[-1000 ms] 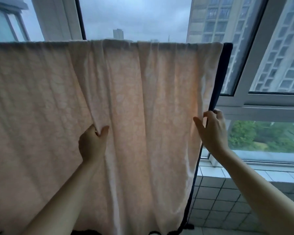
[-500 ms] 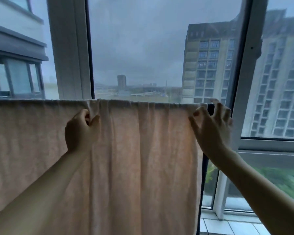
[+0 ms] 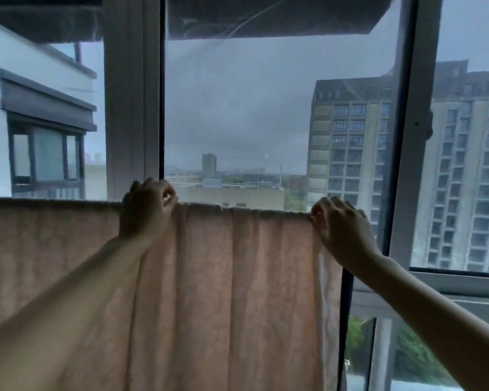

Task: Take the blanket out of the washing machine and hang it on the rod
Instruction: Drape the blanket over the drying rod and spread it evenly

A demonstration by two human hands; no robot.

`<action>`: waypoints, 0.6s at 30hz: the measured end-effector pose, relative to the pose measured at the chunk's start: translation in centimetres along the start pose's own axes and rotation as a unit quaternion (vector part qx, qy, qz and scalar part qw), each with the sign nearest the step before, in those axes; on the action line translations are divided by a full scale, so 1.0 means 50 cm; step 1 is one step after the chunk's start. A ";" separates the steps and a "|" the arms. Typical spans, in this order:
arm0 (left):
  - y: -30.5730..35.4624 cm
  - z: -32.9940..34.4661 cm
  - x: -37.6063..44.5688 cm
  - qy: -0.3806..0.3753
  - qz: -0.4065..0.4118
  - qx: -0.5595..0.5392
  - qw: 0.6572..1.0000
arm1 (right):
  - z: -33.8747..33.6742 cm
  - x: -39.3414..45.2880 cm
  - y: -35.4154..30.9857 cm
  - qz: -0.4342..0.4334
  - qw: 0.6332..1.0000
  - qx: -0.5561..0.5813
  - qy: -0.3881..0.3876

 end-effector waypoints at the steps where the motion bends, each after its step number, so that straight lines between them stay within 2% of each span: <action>1: 0.015 0.008 0.003 -0.022 0.027 -0.011 0.999 | 0.000 0.003 0.004 -0.002 1.000 0.003 -0.001; 5: 0.061 0.032 0.006 -0.135 0.069 -0.179 0.972 | -0.002 0.012 0.016 -0.001 0.999 0.040 -0.009; 8: 0.082 0.045 0.012 -0.193 0.110 -0.214 0.951 | -0.007 0.016 0.023 -0.004 0.997 0.071 -0.009; 14: 0.106 0.063 0.034 -0.154 0.101 -0.205 0.961 | 0.002 0.029 0.036 0.003 0.997 0.077 -0.009; 18: 0.076 0.057 0.048 -0.066 0.023 -0.170 0.983 | -0.003 0.051 0.063 0.049 0.988 0.145 0.010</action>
Point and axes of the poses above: each hand's wrist, its own x-axis towards the middle knuckle, its own z-axis out of the palm, y = z × x, the point moved 2 cm from there along x, towards the middle knuckle, and after that the axes turned 8 degrees about -y, right-handed, at the moved point
